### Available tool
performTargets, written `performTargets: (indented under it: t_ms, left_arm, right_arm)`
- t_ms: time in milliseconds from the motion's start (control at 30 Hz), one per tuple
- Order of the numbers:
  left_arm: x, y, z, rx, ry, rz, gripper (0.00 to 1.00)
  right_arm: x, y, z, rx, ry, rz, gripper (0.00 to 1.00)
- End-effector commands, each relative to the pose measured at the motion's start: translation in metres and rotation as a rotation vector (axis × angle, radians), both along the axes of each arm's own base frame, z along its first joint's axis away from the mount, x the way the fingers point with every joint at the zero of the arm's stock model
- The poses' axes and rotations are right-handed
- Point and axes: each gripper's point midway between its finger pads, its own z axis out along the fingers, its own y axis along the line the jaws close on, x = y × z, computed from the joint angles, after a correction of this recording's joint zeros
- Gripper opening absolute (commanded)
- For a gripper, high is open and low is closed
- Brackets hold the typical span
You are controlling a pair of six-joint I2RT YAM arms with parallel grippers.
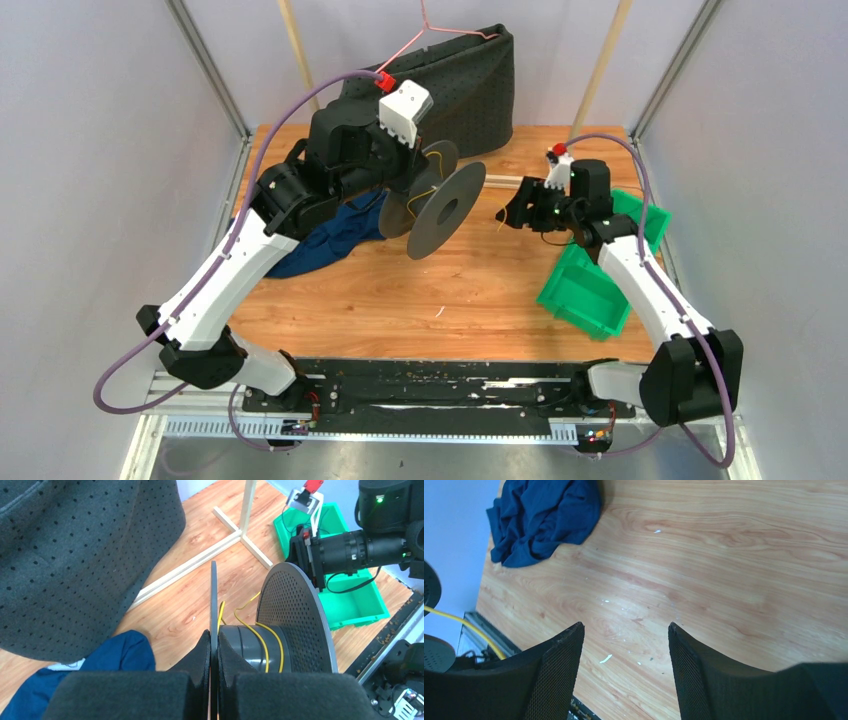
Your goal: Wrap the cables
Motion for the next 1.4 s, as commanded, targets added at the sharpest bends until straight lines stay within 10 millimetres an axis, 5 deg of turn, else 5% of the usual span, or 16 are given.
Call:
performTargets:
  t_ms: [0, 167, 533, 767, 1000, 1100, 1367]
  left_arm:
    - [-0.003, -0.001, 0.032, -0.075, -0.060, -0.008, 0.00]
    - [-0.003, -0.002, 0.037, -0.086, -0.072, -0.010, 0.00]
    - [-0.001, -0.003, 0.038, -0.089, -0.075, -0.010, 0.00]
    - [0.000, -0.005, 0.035, -0.101, -0.067, -0.007, 0.00]
    - [-0.001, -0.007, 0.036, -0.107, -0.065, -0.015, 0.00]
    - [-0.001, -0.007, 0.036, -0.109, -0.062, -0.014, 0.00]
    - [-0.001, -0.008, 0.037, -0.119, -0.062, -0.015, 0.00]
  right_arm:
    - [0.002, -0.033, 0.001, -0.018, 0.026, -0.162, 0.66]
    - [0.001, -0.037, 0.010, 0.018, 0.013, -0.162, 0.66]
    - [-0.010, -0.016, 0.076, 0.189, -0.169, -0.074, 0.67]
    - [-0.022, -0.001, 0.073, 0.238, -0.153, 0.020, 0.67]
    - [-0.033, 0.016, 0.048, 0.236, -0.078, 0.155, 0.63]
    - [-0.029, 0.016, 0.046, 0.235, -0.075, 0.141, 0.55]
    - [-0.021, 0.017, 0.043, 0.261, -0.069, 0.115, 0.13]
